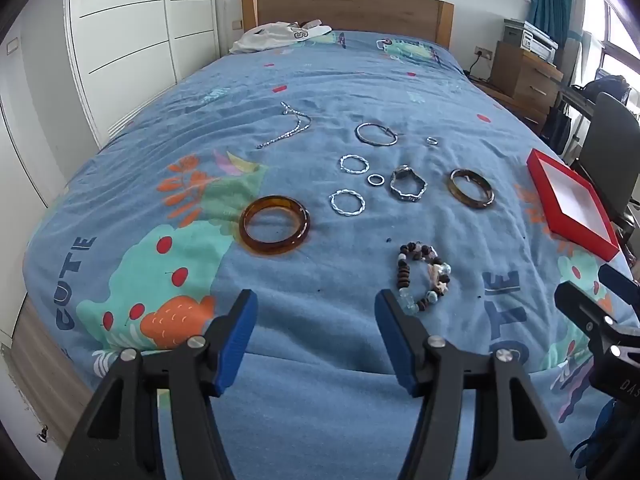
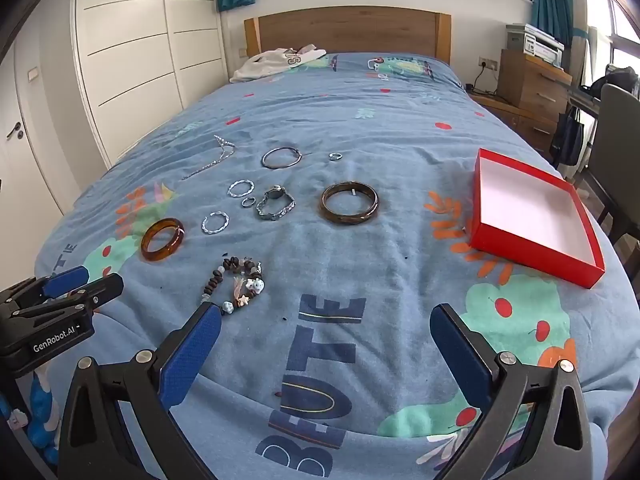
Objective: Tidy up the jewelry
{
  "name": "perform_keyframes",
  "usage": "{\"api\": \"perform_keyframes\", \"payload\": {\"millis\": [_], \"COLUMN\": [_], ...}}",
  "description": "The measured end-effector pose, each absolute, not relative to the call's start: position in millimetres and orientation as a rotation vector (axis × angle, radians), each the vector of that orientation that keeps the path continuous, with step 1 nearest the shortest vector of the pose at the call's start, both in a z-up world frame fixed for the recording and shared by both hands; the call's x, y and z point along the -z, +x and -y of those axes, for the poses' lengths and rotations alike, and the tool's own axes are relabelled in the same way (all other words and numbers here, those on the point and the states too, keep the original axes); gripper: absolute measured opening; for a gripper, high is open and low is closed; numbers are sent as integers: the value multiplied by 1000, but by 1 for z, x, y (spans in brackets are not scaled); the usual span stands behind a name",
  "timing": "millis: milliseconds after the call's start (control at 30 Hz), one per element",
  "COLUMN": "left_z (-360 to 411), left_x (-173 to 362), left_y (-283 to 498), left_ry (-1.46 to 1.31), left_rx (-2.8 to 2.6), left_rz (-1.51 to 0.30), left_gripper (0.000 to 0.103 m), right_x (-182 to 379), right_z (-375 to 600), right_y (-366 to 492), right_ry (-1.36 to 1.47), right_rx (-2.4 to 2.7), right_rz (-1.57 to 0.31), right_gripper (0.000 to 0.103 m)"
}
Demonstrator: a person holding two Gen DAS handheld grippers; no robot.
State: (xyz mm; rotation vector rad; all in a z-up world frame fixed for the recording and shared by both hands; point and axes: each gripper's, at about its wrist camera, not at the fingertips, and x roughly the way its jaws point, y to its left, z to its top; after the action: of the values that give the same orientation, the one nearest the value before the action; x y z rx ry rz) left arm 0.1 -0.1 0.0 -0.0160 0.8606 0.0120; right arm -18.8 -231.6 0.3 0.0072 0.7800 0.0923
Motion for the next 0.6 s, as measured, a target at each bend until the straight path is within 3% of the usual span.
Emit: {"api": "perform_keyframes", "payload": {"millis": [600], "left_z": [2], "left_x": [3], "left_y": [2], "left_ry": [-24], "left_rx": [16], "left_rz": [-880], "left_gripper": [59], "right_x": [3], "right_z": [231], "right_y": [-15], "right_ry": [8], "right_rx": [-80], "right_rz": [-803], "right_gripper": [102]}}
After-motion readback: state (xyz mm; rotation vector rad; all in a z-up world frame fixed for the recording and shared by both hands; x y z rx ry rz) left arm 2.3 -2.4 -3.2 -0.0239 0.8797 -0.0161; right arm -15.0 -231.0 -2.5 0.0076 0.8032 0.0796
